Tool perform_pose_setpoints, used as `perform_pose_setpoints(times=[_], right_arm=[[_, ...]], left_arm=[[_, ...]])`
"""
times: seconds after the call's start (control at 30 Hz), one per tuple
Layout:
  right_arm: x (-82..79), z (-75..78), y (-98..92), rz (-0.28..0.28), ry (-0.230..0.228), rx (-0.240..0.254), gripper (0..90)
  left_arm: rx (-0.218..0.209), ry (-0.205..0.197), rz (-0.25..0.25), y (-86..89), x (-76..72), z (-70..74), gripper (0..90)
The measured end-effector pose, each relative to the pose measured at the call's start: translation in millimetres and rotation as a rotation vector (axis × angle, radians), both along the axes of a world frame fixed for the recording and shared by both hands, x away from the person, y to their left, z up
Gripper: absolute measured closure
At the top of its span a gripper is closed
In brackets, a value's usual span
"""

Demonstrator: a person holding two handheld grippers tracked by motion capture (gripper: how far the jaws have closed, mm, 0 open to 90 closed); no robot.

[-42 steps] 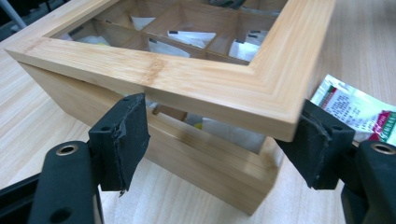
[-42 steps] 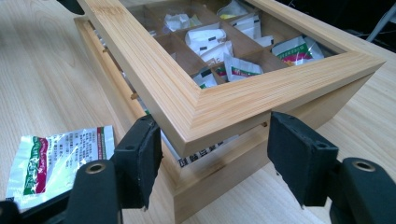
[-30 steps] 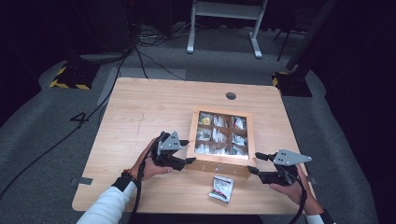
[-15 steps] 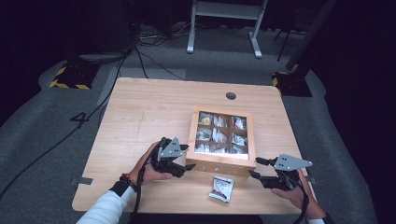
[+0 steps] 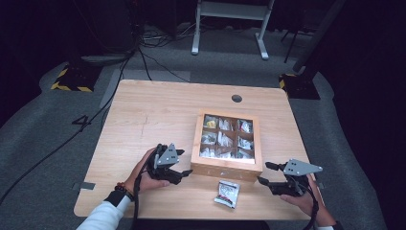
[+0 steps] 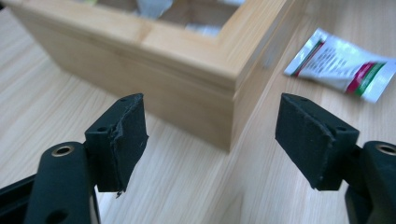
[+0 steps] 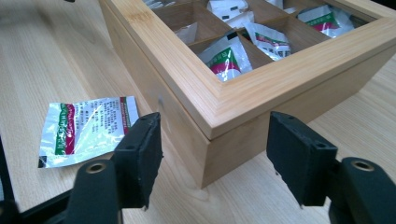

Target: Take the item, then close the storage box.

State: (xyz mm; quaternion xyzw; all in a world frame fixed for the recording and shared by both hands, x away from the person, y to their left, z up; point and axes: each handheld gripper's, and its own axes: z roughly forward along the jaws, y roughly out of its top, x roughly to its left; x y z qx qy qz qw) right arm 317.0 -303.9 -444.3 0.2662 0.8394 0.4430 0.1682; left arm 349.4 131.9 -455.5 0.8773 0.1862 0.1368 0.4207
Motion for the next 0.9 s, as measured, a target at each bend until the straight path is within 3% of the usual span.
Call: perform_pose_setpoints(times=[0.13, 0.33, 0.6, 0.9], right_arm=[[0.7, -0.9, -5.3, -0.013, -0.007, -0.013, 32.9], [4.1, -6.3, -12.6, -0.026, 0.001, -0.054, 29.6], [10.6, -14.5, -20.4, -0.051, 0.018, -0.079, 28.9], [13.2, -19.5, -26.2, -0.066, 0.028, -0.084, 28.6]], left_arm=[[0.052, 0.004, 0.043, 11.9, -3.5, -9.3, 21.6], [0.076, 0.049, 0.094, 30.4, -2.5, -21.2, 18.4], [0.148, 0.043, 0.156, 53.1, -3.2, -35.7, 18.5], [0.134, 0.071, 0.209, 74.2, -7.9, -44.4, 21.4]])
